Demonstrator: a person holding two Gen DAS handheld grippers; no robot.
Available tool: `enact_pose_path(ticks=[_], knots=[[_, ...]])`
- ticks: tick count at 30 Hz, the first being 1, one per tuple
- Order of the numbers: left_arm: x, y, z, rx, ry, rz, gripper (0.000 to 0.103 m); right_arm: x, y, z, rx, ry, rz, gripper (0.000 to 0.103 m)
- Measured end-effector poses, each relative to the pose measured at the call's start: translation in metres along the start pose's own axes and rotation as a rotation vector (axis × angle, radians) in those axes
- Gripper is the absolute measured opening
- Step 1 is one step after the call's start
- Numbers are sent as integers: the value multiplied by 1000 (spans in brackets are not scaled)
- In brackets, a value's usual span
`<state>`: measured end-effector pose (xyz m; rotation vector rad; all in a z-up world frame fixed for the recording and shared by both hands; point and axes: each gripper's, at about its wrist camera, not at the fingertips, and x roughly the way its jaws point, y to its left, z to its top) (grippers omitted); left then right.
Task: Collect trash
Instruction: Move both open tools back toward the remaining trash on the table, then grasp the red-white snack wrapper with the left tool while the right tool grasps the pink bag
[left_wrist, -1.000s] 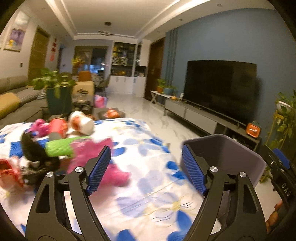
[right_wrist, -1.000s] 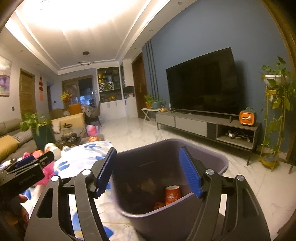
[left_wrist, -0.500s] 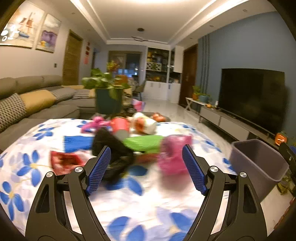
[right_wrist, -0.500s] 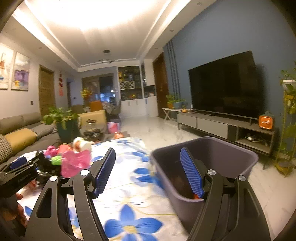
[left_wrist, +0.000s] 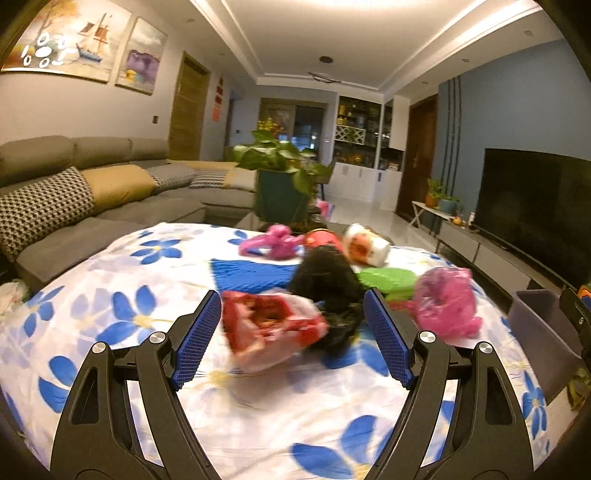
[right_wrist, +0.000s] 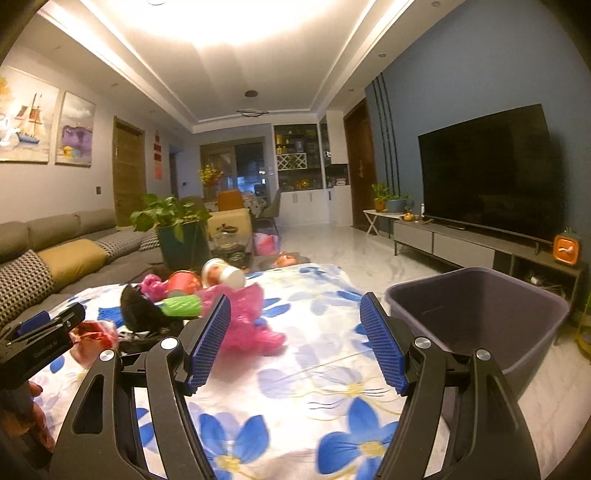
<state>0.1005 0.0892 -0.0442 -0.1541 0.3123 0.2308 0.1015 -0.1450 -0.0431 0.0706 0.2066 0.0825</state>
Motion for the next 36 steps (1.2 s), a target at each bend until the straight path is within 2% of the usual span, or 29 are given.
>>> enact_pose_path(ticks=[9,17,22,29,32,34,36], knots=[[6,40,-4,-34,36,43,78,12,24,-5,-15,20,43,71],[24,53,-9,-59,99,-7,77,28,44,-3,-32,26,71,71],[36,52,-12,-40,139,-27,61,45,52,-4,-36,37,76,71],[46,55,-13,-56,163,-55,50,65,58,-10,-55,66,65,69],[48,52,-13,-45,169,-65,39,70,56,-12,-52,78,61,67],[50,50,-13,-39,177,-78,26,71,55,-13,-49,84,60,67],[51,50,-13,-41,177,-87,18,73,55,-13,-49,89,59,64]])
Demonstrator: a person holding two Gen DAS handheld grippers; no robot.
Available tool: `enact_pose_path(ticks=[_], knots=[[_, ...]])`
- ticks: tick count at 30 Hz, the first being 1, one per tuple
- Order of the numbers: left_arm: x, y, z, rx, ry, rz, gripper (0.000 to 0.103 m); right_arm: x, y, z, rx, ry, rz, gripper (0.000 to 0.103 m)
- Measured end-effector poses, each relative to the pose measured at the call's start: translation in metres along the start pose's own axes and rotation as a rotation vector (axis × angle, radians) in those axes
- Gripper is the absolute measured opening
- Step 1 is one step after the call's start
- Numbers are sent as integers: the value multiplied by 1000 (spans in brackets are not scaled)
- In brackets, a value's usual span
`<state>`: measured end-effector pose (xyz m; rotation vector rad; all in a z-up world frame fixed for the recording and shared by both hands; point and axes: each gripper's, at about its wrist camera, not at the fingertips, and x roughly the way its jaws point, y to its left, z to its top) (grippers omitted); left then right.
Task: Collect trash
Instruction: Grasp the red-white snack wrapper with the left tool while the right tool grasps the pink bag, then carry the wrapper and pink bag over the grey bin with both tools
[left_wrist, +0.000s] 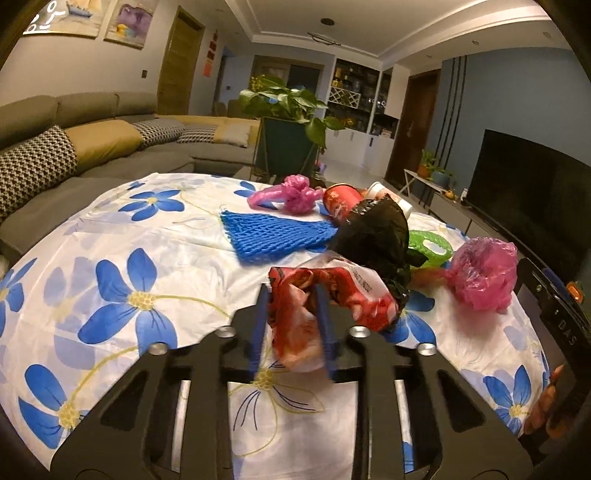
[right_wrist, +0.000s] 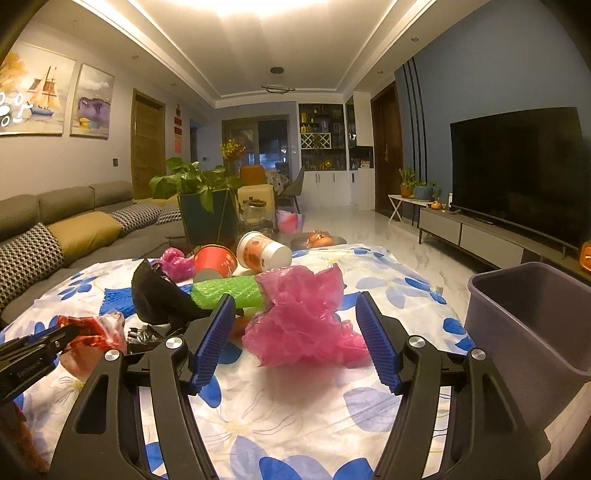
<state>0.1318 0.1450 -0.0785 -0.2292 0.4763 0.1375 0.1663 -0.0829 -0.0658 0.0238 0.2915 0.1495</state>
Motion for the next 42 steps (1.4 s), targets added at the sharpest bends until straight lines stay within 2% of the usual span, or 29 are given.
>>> enact_pose_path(ticks=[5,10,16,18,21,30,42], knots=[[-5,3,0,-17,-25,0,13,6,1,1,-14,18,2,62],[-24,6,5,-35,-82,4,13,18,0,2,-17,54,1,51],[-37,3,10,-25,-131,34,13,30,-1,-1,-8,106,15,28],[-38,2,11,-23,-133,38,13,30,-2,-1,-4,110,25,14],[-39,0,10,-22,-133,37,13,25,-4,0,-4,102,37,5],[-49,-13,14,1,-158,30,13,-20,-14,5,-14,8,32,4],[-53,-70,16,75,-159,-46,13,-66,-41,10,-11,-60,-11,4]])
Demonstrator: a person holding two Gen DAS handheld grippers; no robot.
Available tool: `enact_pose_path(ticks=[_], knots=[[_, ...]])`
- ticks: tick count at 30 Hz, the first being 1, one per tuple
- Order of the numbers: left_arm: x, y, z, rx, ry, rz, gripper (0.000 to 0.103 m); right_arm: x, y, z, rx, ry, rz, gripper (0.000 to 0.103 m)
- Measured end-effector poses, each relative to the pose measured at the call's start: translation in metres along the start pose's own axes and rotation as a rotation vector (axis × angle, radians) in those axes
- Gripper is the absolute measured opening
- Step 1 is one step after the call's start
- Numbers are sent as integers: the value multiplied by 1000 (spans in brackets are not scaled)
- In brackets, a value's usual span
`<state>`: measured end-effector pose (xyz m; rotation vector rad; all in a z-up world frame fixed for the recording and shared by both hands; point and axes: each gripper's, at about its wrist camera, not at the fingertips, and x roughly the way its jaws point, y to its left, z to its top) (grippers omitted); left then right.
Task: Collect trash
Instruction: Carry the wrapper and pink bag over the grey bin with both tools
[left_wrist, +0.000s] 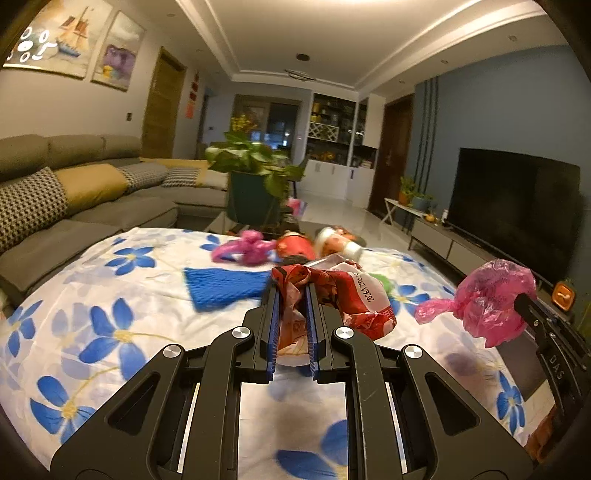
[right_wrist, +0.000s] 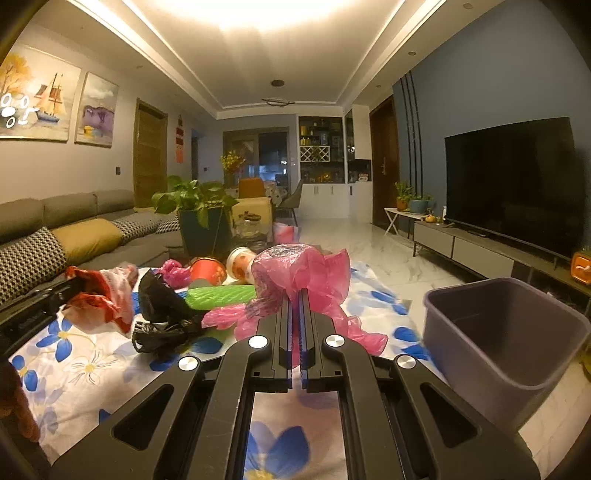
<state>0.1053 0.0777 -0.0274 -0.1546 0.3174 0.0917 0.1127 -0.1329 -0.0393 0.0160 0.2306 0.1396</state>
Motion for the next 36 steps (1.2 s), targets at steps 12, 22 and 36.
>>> enact_pose_path(ticks=[12,22,36], knots=[[6,-75,2,91,-7,-118,13,-27,-45,5,29,-44,-88,4],[14,-130,2,144,-7,-214,13,-37,-73,6,54,-66,-161,4],[33,-205,0,209,-4,-344,13,-44,-120,3,85,-94,-294,4]])
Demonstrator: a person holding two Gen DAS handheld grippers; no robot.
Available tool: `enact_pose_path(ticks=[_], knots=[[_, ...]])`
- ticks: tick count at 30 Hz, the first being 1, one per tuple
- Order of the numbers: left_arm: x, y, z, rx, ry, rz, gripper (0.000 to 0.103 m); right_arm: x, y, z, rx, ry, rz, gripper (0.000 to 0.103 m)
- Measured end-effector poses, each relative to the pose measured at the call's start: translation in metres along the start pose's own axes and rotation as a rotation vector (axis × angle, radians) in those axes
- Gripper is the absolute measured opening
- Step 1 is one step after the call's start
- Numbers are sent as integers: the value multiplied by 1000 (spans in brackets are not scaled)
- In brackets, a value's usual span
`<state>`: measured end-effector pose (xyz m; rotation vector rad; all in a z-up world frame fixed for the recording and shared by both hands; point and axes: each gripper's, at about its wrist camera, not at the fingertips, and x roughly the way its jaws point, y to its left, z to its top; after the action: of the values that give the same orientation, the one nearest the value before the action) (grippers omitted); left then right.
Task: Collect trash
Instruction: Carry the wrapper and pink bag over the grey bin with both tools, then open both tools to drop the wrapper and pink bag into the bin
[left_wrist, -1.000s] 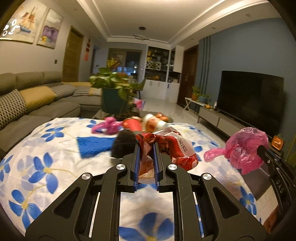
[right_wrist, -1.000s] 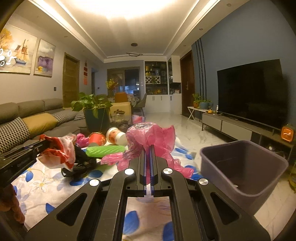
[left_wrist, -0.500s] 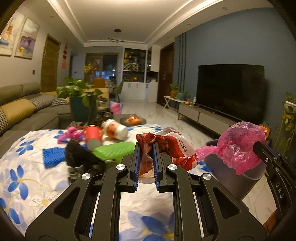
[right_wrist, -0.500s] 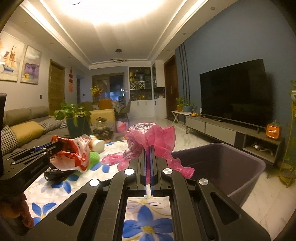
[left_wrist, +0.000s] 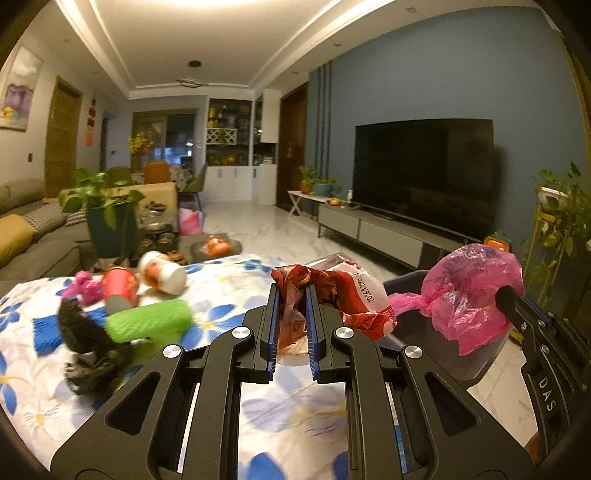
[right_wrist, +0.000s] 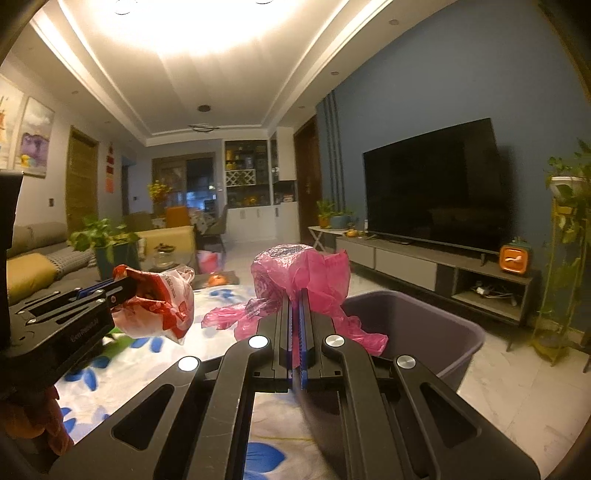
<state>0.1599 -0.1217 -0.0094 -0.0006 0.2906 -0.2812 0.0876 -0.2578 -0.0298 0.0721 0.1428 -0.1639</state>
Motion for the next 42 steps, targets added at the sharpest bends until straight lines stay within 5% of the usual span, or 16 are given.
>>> enact_pose_path(ticks=[12,42], knots=[[41,-49,0,25,18,-111,13,18,-46,-5,58,0,-141,4],[104,-99,-15,54,94,-278,14,51,-76,-17,81,63,-172,4]])
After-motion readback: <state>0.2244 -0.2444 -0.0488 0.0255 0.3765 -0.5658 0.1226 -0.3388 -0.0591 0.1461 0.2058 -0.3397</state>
